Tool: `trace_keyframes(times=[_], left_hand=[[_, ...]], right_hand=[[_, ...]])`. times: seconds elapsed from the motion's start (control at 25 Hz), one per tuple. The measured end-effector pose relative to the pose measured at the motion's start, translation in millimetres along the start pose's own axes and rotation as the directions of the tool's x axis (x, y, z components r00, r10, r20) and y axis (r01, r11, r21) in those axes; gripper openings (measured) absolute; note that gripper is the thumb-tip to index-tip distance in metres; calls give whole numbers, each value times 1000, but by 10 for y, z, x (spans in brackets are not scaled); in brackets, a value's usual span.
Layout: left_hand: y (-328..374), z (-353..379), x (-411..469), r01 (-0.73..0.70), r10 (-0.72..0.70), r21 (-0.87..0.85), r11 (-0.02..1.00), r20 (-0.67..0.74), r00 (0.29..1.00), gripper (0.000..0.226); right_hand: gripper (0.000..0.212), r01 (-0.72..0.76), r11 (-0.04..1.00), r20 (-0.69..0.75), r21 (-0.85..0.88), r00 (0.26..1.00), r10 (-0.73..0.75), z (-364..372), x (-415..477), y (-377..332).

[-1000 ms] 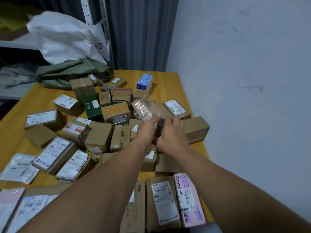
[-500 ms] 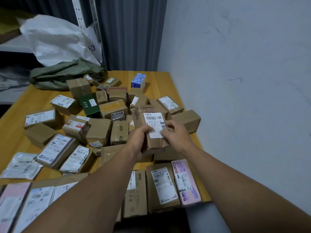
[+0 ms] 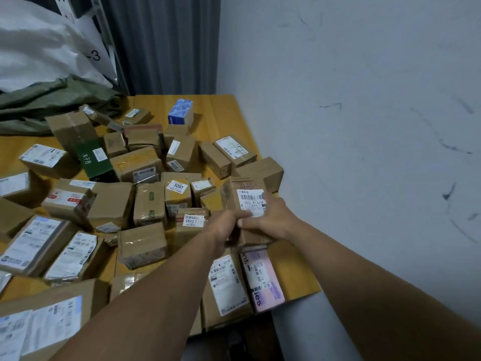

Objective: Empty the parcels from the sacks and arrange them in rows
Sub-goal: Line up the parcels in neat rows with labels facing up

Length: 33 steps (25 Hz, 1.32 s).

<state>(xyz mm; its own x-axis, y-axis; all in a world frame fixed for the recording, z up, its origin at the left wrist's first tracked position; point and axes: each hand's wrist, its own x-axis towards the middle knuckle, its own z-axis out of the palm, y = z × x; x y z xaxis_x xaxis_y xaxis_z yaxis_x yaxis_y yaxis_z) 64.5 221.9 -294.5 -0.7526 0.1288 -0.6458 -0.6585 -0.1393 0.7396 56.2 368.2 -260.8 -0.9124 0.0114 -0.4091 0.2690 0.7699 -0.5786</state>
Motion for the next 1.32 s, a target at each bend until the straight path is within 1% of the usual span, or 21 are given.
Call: trace_keyframes(times=[0.04, 0.08, 0.16, 0.2, 0.24, 0.32, 0.36, 0.4, 0.44, 0.48, 0.52, 0.56, 0.6, 0.72, 0.84, 0.96, 1.04, 1.12, 1.2, 1.32], left_hand=[[-51, 100, 78, 22, -23, 30, 999, 27, 999, 35], [-107, 190, 147, 46, -49, 61, 997, 55, 997, 34], [-222, 303, 223, 84, -95, 114, 990, 92, 991, 27], [-274, 344, 262, 83, -97, 142, 986, 96, 991, 26], [-313, 377, 310, 77, -92, 177, 981, 75, 993, 30], [-416, 370, 444, 51, -48, 322, 945, -17, 999, 41], [-468, 358, 499, 25, -3, 433, 901, -53, 999, 41], [-512, 360, 539, 3, 35, 559, 829, -58, 998, 50], [-581, 367, 597, -23, 61, 683, 730, -31, 998, 55], [-646, 378, 625, -61, 86, 789, 611, 10, 996, 56], [-711, 400, 648, -96, 113, 871, 481, 47, 992, 56], [-762, 423, 669, -126, 138, 916, 381, 78, 987, 56], [-808, 441, 689, -141, 154, 935, 325, 95, 984, 59], [-900, 469, 743, -153, 162, 959, 240, 116, 980, 67], [-980, 472, 765, -170, 172, 972, 164, 141, 975, 67], [-1037, 470, 767, -170, 193, 976, 134, 142, 971, 69], [-1050, 479, 757, -173, 206, 977, 122, 146, 968, 71], [-1063, 475, 759, -179, 214, 976, 124, 150, 965, 73], [-1074, 462, 762, -183, 218, 975, 123, 153, 964, 76], [-1079, 458, 766, -182, 221, 975, 128, 151, 963, 79]], right_hand=[[118, -28, 994, 40, -105, 999, 33, 14, 22, 68], [125, -60, 983, 72, -172, 995, 74, 30, 50, 167], [126, -136, 969, 72, -208, 986, 154, 43, 93, 388], [125, -184, 959, 37, -214, 980, 197, 36, 111, 529], [125, -222, 948, -10, -230, 974, 225, 34, 147, 691], [131, -294, 914, -102, -281, 956, 276, 34, 178, 976], [133, -327, 897, -128, -298, 945, 302, 60, 177, 1102], [131, -351, 882, -143, -315, 936, 322, 101, 163, 1215], [128, -369, 868, -152, -331, 929, 338, 164, 151, 1319], [126, -375, 860, -159, -346, 927, 340, 224, 127, 1388], [124, -378, 856, -160, -353, 926, 343, 288, 117, 1442], [124, -377, 855, -154, -356, 926, 345, 350, 113, 1491], [123, -374, 859, -141, -350, 927, 347, 409, 118, 1532], [120, -354, 884, -60, -307, 934, 353, 572, 150, 1674], [109, -339, 900, -44, -273, 939, 340, 672, 157, 1753], [95, -344, 910, -38, -229, 938, 345, 680, 164, 1797], [89, -363, 903, -53, -229, 931, 360, 697, 153, 1845], [78, -392, 896, -81, -209, 920, 384, 728, 150, 1888], [67, -440, 886, -82, -146, 898, 433, 767, 162, 1909], [57, -452, 883, -117, -127, 891, 439, 786, 194, 1907]])
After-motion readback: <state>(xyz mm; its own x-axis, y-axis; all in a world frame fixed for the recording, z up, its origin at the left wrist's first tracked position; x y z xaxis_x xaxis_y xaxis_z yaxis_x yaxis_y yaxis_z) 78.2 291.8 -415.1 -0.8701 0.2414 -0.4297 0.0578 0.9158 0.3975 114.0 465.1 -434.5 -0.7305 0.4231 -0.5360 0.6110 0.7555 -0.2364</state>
